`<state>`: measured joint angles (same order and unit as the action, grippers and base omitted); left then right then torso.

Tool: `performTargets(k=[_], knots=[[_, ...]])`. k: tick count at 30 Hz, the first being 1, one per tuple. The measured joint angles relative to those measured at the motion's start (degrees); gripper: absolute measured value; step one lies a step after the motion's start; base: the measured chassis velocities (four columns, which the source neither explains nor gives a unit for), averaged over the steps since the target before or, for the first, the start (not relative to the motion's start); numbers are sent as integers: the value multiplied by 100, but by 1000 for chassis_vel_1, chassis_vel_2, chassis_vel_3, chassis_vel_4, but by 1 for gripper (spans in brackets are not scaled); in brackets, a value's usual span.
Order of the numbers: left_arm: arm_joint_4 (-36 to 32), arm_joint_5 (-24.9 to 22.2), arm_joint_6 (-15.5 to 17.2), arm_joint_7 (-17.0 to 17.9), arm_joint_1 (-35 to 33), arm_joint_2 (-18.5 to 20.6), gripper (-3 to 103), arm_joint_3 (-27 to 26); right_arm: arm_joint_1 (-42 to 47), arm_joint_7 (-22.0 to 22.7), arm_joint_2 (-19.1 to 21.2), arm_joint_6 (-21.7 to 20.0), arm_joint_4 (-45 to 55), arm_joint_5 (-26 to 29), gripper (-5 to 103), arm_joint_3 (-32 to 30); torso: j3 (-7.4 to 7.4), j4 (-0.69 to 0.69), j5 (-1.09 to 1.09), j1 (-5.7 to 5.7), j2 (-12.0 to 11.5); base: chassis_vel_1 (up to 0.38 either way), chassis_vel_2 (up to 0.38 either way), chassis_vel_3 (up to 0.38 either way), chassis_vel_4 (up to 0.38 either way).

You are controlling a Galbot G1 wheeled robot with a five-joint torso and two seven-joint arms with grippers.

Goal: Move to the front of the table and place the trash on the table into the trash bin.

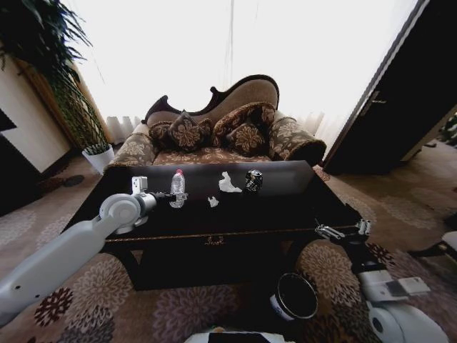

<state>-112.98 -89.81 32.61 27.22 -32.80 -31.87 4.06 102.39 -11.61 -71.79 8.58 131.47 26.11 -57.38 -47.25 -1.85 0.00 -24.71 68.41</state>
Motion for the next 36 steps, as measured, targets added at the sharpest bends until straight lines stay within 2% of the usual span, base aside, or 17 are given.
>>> performTargets(k=[3,5,6,7,8,9,11,12,13,16,25,29,30,31,32,34,36], knots=[[-8,36,-1,-8,-49,0,100,-31,2,-3,0,7,-8,-8,100,0,0,0,0,0,0,0,0,0,0],[-26,124,-14,-37,-135,20,91,-84,1,-8,-10,17,-14,-39,100,20,0,0,0,0,0,0,0,0,0],[-32,143,-20,-48,-151,34,91,-98,0,-9,-11,17,-14,-43,100,26,0,0,0,0,0,0,0,0,0],[-43,175,-34,-65,-179,64,80,-126,-5,-10,-12,17,-14,-49,100,39,0,0,0,0,0,0,0,0,0],[-43,175,-34,-65,-179,64,80,-126,-5,-10,-12,17,-14,-49,100,39,0,0,0,0,0,0,0,0,0],[-49,194,-42,-78,-197,79,75,-142,-6,-10,-12,17,-14,-52,100,43,0,0,0,0,0,0,0,0,0],[-58,211,-51,-87,-212,88,75,-154,-7,-10,-11,17,-14,-56,100,44,0,0,0,0,0,0,0,0,0],[-73,250,-68,-108,-246,100,64,-175,-7,-10,-8,17,-14,-58,100,44,0,0,0,0,0,0,0,0,0],[-87,287,-84,-127,-271,106,64,-186,-6,-11,-5,17,-14,-59,100,44,0,0,0,0,0,0,0,0,0],[-108,383,-118,-178,-315,125,50,-208,1,-11,7,17,-11,-58,100,41,0,0,0,0,0,0,0,0,0],[-192,522,-163,-234,-528,191,34,-415,0,-10,40,23,-12,-40,100,28,0,0,-1,0,0,0,0,0,0],[-335,795,-429,-247,-674,216,34,-650,-7,-9,55,23,-9,-17,100,30,0,-1,0,0,0,0,0,0,0],[-413,911,-551,-263,-753,216,34,-786,-8,-9,59,25,0,0,100,31,0,-1,-1,0,0,0,0,0,0],[-606,1067,-757,-299,-988,218,34,-1151,-6,-11,71,35,30,65,100,35,0,-1,0,0,0,0,0,0,0],[-606,1067,-757,-299,-988,218,34,-1151,-6,-11,71,35,30,65,100,35,0,-1,0,0,0,0,0,0,0],[-802,1316,-990,-416,-1264,252,34,-1546,5,-46,104,45,83,227,100,62,0,0,0,0,0,0,0,0,0],[-1039,2121,-1458,-806,-1601,349,34,-1967,30,-56,225,9,264,766,100,196,0,1,0,0,0,0,0,0,0]])
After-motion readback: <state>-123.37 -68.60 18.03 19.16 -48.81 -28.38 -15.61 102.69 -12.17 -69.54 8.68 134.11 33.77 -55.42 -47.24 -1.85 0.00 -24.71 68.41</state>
